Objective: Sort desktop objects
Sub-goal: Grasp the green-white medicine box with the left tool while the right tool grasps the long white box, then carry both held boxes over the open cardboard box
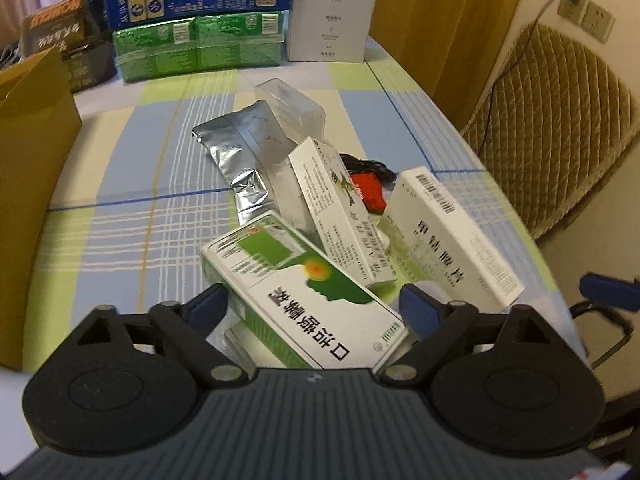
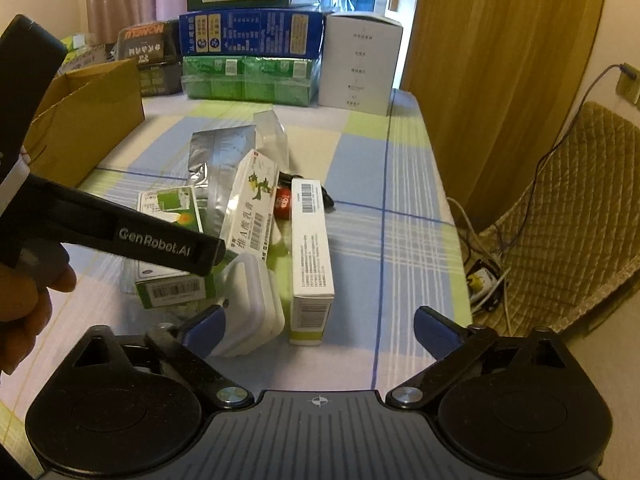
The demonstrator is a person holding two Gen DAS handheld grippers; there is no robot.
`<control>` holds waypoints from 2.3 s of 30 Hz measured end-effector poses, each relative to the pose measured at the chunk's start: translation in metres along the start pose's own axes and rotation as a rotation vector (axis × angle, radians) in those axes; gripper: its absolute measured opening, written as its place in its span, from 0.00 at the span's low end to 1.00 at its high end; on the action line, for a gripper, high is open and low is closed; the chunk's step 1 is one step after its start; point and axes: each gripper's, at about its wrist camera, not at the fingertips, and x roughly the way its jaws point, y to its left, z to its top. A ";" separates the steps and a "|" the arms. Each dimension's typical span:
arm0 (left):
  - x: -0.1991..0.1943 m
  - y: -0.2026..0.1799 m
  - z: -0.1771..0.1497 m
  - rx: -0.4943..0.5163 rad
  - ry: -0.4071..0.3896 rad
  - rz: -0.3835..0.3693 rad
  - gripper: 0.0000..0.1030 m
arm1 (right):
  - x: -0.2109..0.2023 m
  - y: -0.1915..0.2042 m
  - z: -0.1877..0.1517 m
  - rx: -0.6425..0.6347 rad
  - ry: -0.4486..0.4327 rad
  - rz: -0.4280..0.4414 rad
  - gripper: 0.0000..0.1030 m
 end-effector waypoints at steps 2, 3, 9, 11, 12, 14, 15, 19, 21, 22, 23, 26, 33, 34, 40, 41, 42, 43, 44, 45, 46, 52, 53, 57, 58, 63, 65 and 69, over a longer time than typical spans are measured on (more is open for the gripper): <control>-0.001 0.003 -0.001 0.022 0.000 -0.002 0.78 | 0.004 -0.003 0.002 0.018 -0.005 0.004 0.83; -0.003 0.005 -0.001 0.035 0.001 -0.002 0.76 | 0.005 -0.003 0.003 0.023 -0.007 0.004 0.82; -0.012 0.019 -0.010 0.107 -0.004 -0.004 0.63 | 0.016 -0.009 0.011 0.047 -0.026 0.012 0.66; -0.012 0.024 -0.012 0.114 -0.003 -0.015 0.62 | 0.022 -0.010 0.015 0.050 -0.024 0.019 0.58; -0.012 0.026 -0.013 0.116 -0.001 -0.014 0.62 | 0.026 -0.009 0.017 0.048 -0.022 0.021 0.57; -0.011 0.029 -0.014 0.125 -0.001 -0.015 0.61 | 0.032 -0.009 0.021 0.043 -0.019 0.022 0.52; -0.010 0.031 -0.014 0.125 -0.002 -0.013 0.61 | 0.037 -0.009 0.023 0.040 -0.012 0.027 0.50; -0.007 0.037 -0.016 0.128 -0.005 -0.021 0.60 | 0.050 -0.007 0.027 0.022 0.013 0.027 0.41; -0.006 0.039 -0.016 0.136 -0.001 -0.024 0.59 | 0.054 -0.007 0.030 0.018 0.025 0.032 0.33; -0.005 0.040 -0.015 0.136 0.003 -0.027 0.54 | 0.055 -0.008 0.030 0.017 0.031 0.034 0.24; -0.004 0.040 -0.015 0.137 0.006 -0.026 0.52 | 0.055 -0.007 0.031 0.017 0.033 0.033 0.21; -0.005 0.044 -0.015 0.139 0.003 -0.031 0.50 | 0.051 -0.008 0.030 0.021 0.036 0.028 0.21; -0.027 0.055 -0.026 0.145 -0.017 -0.018 0.49 | 0.022 -0.012 0.012 0.084 0.064 -0.009 0.21; -0.032 0.057 -0.030 0.144 -0.021 -0.009 0.49 | 0.017 -0.011 0.008 0.099 0.068 -0.016 0.21; -0.061 0.072 -0.067 0.102 -0.021 0.023 0.49 | -0.011 0.006 -0.026 0.194 0.111 -0.066 0.21; -0.064 0.074 -0.074 0.093 -0.018 0.022 0.49 | -0.013 0.010 -0.030 0.190 0.110 -0.065 0.21; -0.065 0.075 -0.081 0.085 -0.011 0.017 0.50 | -0.014 0.014 -0.031 0.182 0.111 -0.065 0.21; -0.065 0.076 -0.086 0.080 -0.004 0.016 0.50 | -0.014 0.017 -0.033 0.174 0.118 -0.064 0.21; -0.064 0.077 -0.091 0.080 0.005 0.018 0.50 | -0.013 0.017 -0.033 0.174 0.124 -0.063 0.21; -0.061 0.078 -0.096 0.080 0.018 0.022 0.50 | -0.011 0.016 -0.033 0.175 0.129 -0.061 0.21; -0.059 0.079 -0.099 0.078 0.026 0.024 0.50 | -0.010 0.016 -0.032 0.173 0.132 -0.064 0.21; -0.050 0.084 -0.104 0.090 0.044 0.033 0.51 | -0.003 0.016 -0.028 0.144 0.136 -0.066 0.25; -0.049 0.083 -0.103 0.095 0.040 0.035 0.51 | -0.002 0.016 -0.028 0.139 0.137 -0.067 0.29; -0.044 0.084 -0.101 0.108 0.036 0.043 0.51 | 0.003 0.015 -0.027 0.145 0.142 -0.067 0.36; -0.044 0.084 -0.101 0.108 0.035 0.043 0.52 | 0.004 0.014 -0.026 0.150 0.143 -0.067 0.37; -0.042 0.088 -0.096 0.105 0.025 0.050 0.53 | 0.008 0.012 -0.022 0.157 0.136 -0.062 0.37; -0.039 0.089 -0.094 0.101 0.029 0.048 0.53 | 0.010 0.011 -0.021 0.155 0.140 -0.063 0.37; -0.036 0.088 -0.093 0.106 0.046 0.055 0.50 | 0.012 0.011 -0.022 0.146 0.146 -0.071 0.28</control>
